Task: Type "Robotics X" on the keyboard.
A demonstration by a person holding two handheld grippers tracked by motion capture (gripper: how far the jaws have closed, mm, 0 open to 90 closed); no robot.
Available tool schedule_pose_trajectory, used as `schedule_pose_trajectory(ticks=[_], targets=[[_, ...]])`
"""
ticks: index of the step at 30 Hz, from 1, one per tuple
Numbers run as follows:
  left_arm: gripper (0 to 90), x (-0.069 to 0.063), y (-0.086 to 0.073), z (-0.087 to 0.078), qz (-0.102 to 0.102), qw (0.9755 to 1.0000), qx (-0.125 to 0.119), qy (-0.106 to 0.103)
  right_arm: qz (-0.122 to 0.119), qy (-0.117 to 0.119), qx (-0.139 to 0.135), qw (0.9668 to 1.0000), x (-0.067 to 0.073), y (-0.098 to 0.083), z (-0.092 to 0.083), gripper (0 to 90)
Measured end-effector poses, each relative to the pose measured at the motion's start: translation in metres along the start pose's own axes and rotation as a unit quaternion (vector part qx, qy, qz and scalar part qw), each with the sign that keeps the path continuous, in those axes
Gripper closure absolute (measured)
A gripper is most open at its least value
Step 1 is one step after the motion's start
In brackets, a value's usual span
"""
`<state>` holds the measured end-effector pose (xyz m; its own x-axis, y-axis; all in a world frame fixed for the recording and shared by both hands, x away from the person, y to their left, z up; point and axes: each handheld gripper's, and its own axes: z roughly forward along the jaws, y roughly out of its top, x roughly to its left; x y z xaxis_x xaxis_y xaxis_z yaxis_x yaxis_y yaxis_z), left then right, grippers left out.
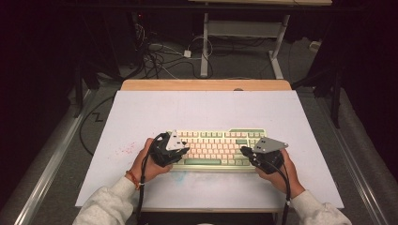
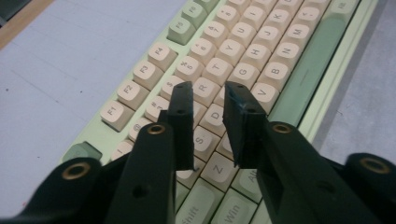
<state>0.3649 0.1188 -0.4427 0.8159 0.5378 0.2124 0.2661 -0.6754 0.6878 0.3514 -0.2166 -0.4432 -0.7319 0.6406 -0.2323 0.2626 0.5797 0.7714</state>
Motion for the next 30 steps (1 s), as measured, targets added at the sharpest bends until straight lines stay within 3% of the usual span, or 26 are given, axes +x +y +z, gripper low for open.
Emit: schedule_pose_trajectory(ticks=[5, 10, 16, 20, 23, 30], targets=[[58.7, -0.0021, 0.0004, -0.0031, 0.010, 0.9997, -0.008, 0.021, 0.004, -0.010, -0.007, 0.9999, -0.0022, 0.0017, -0.0032, 75.0], [50.0, -0.0024, 0.0002, -0.0066, 0.007, 0.9988, -0.023, 0.042, 0.008, -0.018, -0.008, 0.9998, -0.0037, 0.0010, -0.0032, 64.6], [36.8, -0.0036, -0.0005, -0.0073, 0.000, 0.9976, -0.035, 0.060, 0.020, -0.037, -0.006, 0.9991, -0.0037, -0.0006, -0.0002, 42.0], [24.7, -0.0054, -0.0007, -0.0046, -0.004, 0.9976, -0.034, 0.061, 0.031, -0.047, -0.006, 0.9984, -0.0037, -0.0014, 0.0017, 28.0], [17.3, -0.0068, -0.0016, -0.0027, -0.003, 0.9982, -0.034, 0.050, 0.037, -0.052, -0.013, 0.9979, -0.0031, -0.0023, 0.0025, 22.0], [15.4, -0.0088, -0.0014, -0.0037, 0.000, 0.9970, -0.047, 0.061, 0.045, -0.068, -0.032, 0.9962, -0.0032, -0.0018, 0.0011, 16.5]])
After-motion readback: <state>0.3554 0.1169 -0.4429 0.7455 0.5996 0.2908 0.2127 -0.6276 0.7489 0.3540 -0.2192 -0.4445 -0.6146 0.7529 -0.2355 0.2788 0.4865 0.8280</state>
